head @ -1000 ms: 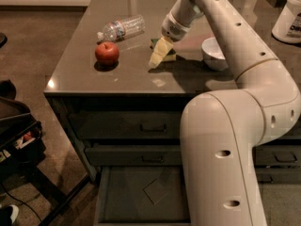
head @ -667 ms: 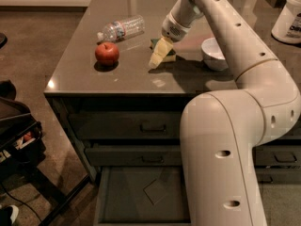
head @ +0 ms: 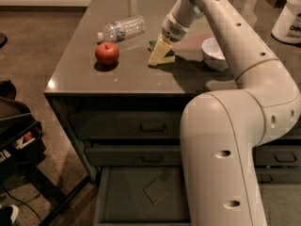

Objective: Place sponge into bottom drawer

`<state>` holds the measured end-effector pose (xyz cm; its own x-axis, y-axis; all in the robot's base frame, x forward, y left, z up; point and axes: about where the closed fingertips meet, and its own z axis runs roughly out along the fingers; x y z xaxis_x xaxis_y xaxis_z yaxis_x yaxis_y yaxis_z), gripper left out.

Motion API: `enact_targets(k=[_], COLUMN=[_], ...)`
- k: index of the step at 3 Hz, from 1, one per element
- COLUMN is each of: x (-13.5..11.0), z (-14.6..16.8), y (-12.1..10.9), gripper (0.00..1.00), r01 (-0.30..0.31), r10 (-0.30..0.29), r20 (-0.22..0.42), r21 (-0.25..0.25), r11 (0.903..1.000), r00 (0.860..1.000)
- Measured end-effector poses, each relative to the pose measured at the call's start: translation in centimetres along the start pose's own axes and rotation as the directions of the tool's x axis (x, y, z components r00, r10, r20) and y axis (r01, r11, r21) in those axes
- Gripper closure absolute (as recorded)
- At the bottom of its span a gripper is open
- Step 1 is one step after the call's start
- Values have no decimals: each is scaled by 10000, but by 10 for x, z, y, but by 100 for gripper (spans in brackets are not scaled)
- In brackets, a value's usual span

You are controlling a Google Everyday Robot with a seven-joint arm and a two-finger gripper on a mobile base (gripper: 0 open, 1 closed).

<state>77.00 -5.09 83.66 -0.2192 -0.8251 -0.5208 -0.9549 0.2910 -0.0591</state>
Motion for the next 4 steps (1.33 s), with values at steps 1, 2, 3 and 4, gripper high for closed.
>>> enact_targets(k=[1, 2, 3, 4], x=[0, 0, -3, -4], z=[0, 0, 5, 3], y=[0, 0, 2, 2], gripper=[64, 88, 100, 100], r01=[0, 0, 44, 44], r10=[0, 0, -40, -40], r20=[0, 1, 235, 235], r21=[0, 0, -150, -150], r11=[10000, 10000, 9999, 9999], r00=[10000, 10000, 9997, 9997])
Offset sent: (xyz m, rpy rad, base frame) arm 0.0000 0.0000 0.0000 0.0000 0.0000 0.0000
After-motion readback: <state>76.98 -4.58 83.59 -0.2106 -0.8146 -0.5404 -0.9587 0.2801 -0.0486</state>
